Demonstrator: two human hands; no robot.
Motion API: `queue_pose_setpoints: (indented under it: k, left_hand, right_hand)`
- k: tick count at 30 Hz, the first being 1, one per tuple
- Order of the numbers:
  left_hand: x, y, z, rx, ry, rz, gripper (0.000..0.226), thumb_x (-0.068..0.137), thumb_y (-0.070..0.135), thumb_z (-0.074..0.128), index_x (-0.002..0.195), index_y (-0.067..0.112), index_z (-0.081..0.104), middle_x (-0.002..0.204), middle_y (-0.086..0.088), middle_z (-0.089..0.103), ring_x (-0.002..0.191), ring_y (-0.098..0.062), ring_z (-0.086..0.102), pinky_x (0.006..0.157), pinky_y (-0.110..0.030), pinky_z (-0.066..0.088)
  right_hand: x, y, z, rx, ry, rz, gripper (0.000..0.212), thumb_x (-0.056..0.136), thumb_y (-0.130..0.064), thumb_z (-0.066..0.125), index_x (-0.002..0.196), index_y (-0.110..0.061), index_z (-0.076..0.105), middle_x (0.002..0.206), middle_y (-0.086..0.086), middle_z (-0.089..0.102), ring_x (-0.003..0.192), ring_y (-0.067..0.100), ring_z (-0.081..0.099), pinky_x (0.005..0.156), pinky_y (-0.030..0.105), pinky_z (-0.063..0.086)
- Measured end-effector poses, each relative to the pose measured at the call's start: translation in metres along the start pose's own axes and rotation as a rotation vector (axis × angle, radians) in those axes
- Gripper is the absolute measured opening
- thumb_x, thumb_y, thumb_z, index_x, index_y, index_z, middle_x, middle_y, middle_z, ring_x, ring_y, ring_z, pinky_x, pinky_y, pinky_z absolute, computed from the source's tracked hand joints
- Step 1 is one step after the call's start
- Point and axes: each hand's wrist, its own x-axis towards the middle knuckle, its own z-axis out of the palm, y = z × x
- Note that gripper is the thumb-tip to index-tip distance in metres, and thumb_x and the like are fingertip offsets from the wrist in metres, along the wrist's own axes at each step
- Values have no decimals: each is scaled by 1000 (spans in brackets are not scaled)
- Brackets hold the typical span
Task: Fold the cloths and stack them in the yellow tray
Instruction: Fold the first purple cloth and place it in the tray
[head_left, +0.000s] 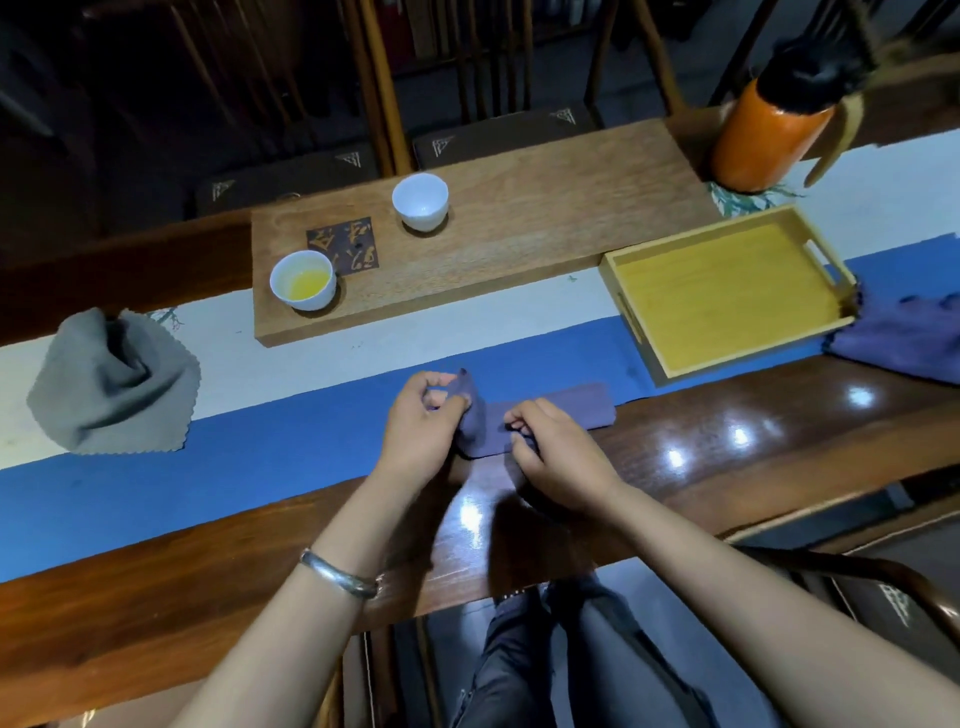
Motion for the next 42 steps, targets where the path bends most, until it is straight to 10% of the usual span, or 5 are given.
queue_pose_setpoints:
  k: [10,16,30,35,42]
  left_hand:
    - [10,22,109,71,-231,-108,9,96,10,43,97,13,52,79,-5,65,63,-12,59,71,-30,51]
    - [23,2,87,321,-190,-28,13,88,6,50,95,16,55,85,-8,68,86,-27,66,88,-39,51]
    - [15,-43,57,502,-55,-144,36,83,44,67,88,14,48,79,3,56,81,-22,55,69,-29,36]
    - [24,-36,71,389,-44,-178,45,81,31,73,62,17,34,60,1,39,65,-23,41,61,-32,31]
    - [20,-14,64,-95,-257,-234,25,78,20,71,97,8,62,87,-8,69,80,-22,63,73,-37,50]
  right_hand:
    - [-13,46,-31,583,236,371,35,85,-52,50,91,-19,59,83,2,65,81,19,62,80,42,53]
    - [5,75,-30,467,264,511,27,82,-38,68,81,-12,60,69,-4,56,69,13,55,68,31,45]
    - [5,91,-37,217,322,478,16,84,-25,63,85,-12,53,77,3,58,72,18,52,62,30,36]
    - [9,96,-36,133,246,502,23,87,-31,60,81,-12,48,78,7,56,72,23,51,61,31,31]
    - [3,80,-51,247,129,509,25,94,-33,51,95,-9,46,88,4,53,81,22,52,64,32,33]
